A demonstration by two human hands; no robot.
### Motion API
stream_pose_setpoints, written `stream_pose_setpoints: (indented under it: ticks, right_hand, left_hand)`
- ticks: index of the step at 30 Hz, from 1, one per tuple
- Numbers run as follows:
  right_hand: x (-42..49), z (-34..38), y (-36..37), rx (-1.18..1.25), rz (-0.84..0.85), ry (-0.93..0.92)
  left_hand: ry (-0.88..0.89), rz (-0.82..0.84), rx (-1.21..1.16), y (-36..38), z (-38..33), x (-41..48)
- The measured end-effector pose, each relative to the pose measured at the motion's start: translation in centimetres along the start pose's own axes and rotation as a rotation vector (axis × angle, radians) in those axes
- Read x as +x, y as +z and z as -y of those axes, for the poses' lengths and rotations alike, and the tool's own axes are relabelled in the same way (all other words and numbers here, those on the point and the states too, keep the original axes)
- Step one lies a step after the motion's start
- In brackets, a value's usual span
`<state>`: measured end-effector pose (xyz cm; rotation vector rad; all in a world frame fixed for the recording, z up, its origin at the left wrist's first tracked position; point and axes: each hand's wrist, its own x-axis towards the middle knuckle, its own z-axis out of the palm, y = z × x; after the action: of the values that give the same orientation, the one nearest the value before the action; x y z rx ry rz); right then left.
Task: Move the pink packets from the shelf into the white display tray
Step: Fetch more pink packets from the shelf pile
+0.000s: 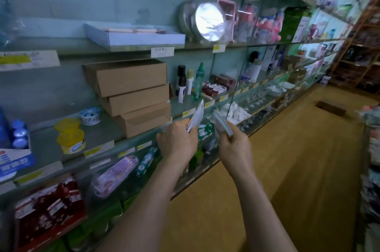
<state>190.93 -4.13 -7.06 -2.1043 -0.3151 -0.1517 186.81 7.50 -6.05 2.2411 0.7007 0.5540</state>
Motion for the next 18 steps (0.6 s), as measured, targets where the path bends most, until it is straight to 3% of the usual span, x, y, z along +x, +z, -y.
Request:
stream_pose_setpoints:
  ticks: [18]
  right_hand:
    - [13.3, 5.5, 2.9, 0.172, -0.04, -0.239]
  left_hand:
    - [0.133, -0.22, -0.132, -1.3, -3.7, 13.4]
